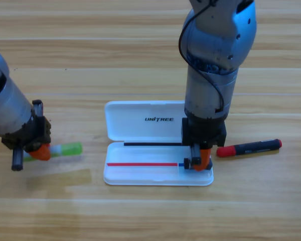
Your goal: Clean up eraser and pencils
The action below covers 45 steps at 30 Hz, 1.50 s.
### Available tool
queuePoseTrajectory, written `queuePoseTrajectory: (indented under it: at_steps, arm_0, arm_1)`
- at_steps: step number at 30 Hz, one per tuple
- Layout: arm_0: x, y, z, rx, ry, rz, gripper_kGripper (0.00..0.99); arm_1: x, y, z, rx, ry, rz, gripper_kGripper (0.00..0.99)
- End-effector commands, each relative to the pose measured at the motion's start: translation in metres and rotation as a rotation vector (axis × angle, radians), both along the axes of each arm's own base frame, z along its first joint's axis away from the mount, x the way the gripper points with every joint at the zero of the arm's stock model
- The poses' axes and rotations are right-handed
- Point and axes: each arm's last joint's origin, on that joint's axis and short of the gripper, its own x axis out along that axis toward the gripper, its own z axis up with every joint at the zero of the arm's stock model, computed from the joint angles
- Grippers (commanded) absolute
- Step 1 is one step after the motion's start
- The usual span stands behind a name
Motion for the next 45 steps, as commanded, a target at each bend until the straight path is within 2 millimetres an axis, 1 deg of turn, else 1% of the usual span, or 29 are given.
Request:
queuePoseTrajectory:
  at_steps: [1,3,4,6,7,9,14,15,16,17,19,20,23,24,27,29,31,32,34,37,39,41,45]
  arm_0:
    - [-0.001,0.008,0.004,0.012,-0.008,0.008,0.0]
    - [-0.001,0.007,0.005,0.012,-0.008,0.008,0.0]
    - [-0.001,0.008,0.005,0.014,-0.006,0.006,0.0]
    - [-0.001,0.007,0.005,0.013,-0.008,0.006,0.0]
    - [-0.001,0.008,0.005,0.013,-0.006,0.008,0.0]
    - [-0.001,0.007,0.004,0.016,-0.004,0.006,0.0]
    - [0.0,0.007,0.001,0.019,0.001,0.006,0.0]
    - [0.0,0.007,0.001,0.019,0.001,0.006,0.0]
    - [0.001,0.006,0.001,0.018,0.003,0.007,0.0]
    - [0.001,0.006,0.001,0.019,0.003,0.006,0.0]
    - [0.001,0.006,0.001,0.018,0.003,0.007,0.0]
    - [0.0,0.007,0.001,0.017,0.002,0.007,0.0]
    - [-0.002,0.008,0.006,0.012,-0.008,0.008,0.0]
    - [-0.003,0.009,0.01,0.011,-0.014,0.007,0.0]
    - [-0.005,0.01,0.028,0.002,-0.023,0.008,0.0]
    - [-0.005,0.01,0.046,-0.005,-0.036,0.008,0.0]
    - [-0.006,0.007,0.067,-0.018,-0.055,-0.001,0.0]
    - [-0.007,0.004,0.078,-0.026,-0.062,-0.012,0.0]
    - [-0.01,-0.005,0.098,-0.036,-0.071,-0.037,0.0]
    - [-0.012,-0.018,0.121,-0.053,-0.089,-0.072,0.0]
    - [-0.014,-0.026,0.132,-0.061,-0.097,-0.095,0.0]
    - [-0.015,-0.036,0.138,-0.061,-0.103,-0.112,0.0]
    - [-0.019,-0.059,0.141,-0.058,-0.087,-0.151,0.0]
  arm_1:
    - [-0.004,0.013,-0.025,-0.066,0.017,0.016,0.095]
    - [-0.003,0.014,-0.026,-0.066,0.013,0.011,0.095]
    - [-0.003,0.015,-0.026,-0.065,0.012,0.01,0.132]
    - [-0.002,0.016,-0.026,-0.062,0.008,0.007,0.293]
    - [-0.002,0.016,-0.025,-0.061,0.006,0.007,0.314]
    - [-0.002,0.016,-0.025,-0.061,0.006,0.007,0.324]
    - [-0.002,0.016,-0.024,-0.059,0.004,0.007,0.324]
    - [-0.002,0.015,-0.024,-0.061,0.006,0.007,0.342]
    - [-0.003,0.015,-0.021,-0.061,0.006,0.007,0.405]
    - [-0.004,0.014,-0.019,-0.062,0.008,0.007,0.442]
    - [-0.006,0.01,-0.01,-0.057,0.005,0.005,0.463]
    - [-0.008,0.007,-0.003,-0.053,0.002,0.005,0.509]
    - [-0.02,-0.01,0.025,-0.03,-0.015,0.003,0.787]
    - [-0.026,-0.017,0.034,-0.023,-0.02,0.003,0.827]
    - [-0.043,-0.041,0.057,-0.007,-0.024,0.015,0.862]
    - [-0.049,-0.054,0.062,-0.021,-0.026,0.033,0.864]
    - [-0.044,-0.066,0.058,-0.059,-0.041,0.038,0.864]
    - [-0.04,-0.071,0.053,-0.081,-0.046,0.037,0.874]
    - [-0.029,-0.08,0.04,-0.109,-0.055,0.04,0.877]
    - [-0.008,-0.088,0.019,-0.123,-0.059,0.048,0.877]
    - [0.006,-0.092,0.005,-0.126,-0.057,0.059,0.877]
    - [0.017,-0.094,-0.007,-0.129,-0.049,0.069,0.873]
    - [0.033,-0.097,-0.026,-0.133,-0.029,0.088,0.87]
